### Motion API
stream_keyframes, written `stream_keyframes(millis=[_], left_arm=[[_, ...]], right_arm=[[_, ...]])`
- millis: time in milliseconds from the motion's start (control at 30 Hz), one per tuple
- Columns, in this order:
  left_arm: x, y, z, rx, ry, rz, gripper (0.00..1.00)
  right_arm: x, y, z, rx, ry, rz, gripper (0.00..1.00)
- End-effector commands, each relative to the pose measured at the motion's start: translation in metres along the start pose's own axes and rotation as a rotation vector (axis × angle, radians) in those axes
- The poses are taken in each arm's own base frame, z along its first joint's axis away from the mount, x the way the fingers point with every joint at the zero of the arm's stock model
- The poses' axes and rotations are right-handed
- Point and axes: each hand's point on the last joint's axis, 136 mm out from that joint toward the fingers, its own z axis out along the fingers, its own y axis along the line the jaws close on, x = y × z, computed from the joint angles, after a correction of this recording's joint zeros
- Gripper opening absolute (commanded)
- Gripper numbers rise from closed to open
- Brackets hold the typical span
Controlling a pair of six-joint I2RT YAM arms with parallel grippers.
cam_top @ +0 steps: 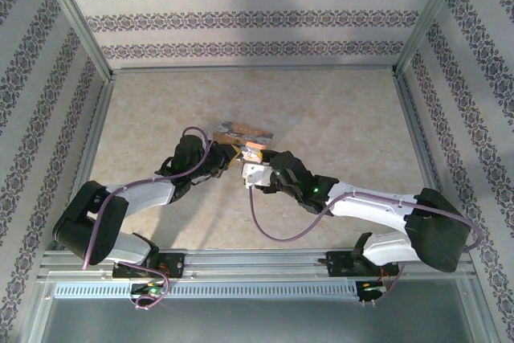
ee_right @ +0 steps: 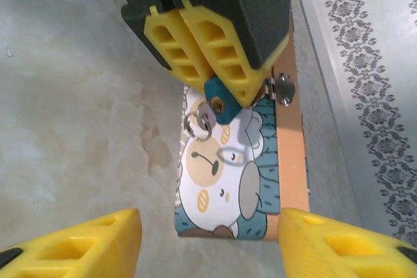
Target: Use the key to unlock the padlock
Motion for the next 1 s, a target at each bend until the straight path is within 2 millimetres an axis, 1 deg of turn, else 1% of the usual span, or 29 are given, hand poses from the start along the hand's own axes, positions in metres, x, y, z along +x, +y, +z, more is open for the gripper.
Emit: stream_keyframes(millis=[0,100,233,367,567,967], left_arm=[[0.003,-0.025,-0.002,0.056,0.001,0.003,0.0],[0.003,-0.026,-0.001,0.06,0.001,-0.002,0.0],[0.005,-0.029,-0.001,0.066,0.002,-0.005,0.0],[0.007,-0.029,0.0,0.069,0.005,-0.009,0.0],[0.007,-0.028,0.001,0.065,0.006,-0.009,0.0],[0.01,-0.026,0.007,0.066,0.017,-0.018,0.0]], right_arm=[[-0.02,-0.004,0.005,-0.018,-0.057,-0.02,0.52],[-0.022,-0.002,0.01,-0.031,-0.059,-0.018,0.46],[-0.026,0.001,0.015,-0.05,-0.072,0.002,0.42],[-0.023,0.003,0.021,-0.055,-0.061,0.002,0.35],[-0.025,0.003,0.026,-0.054,-0.064,0.011,0.31],[-0.023,0.001,0.034,-0.037,-0.057,0.022,0.29]])
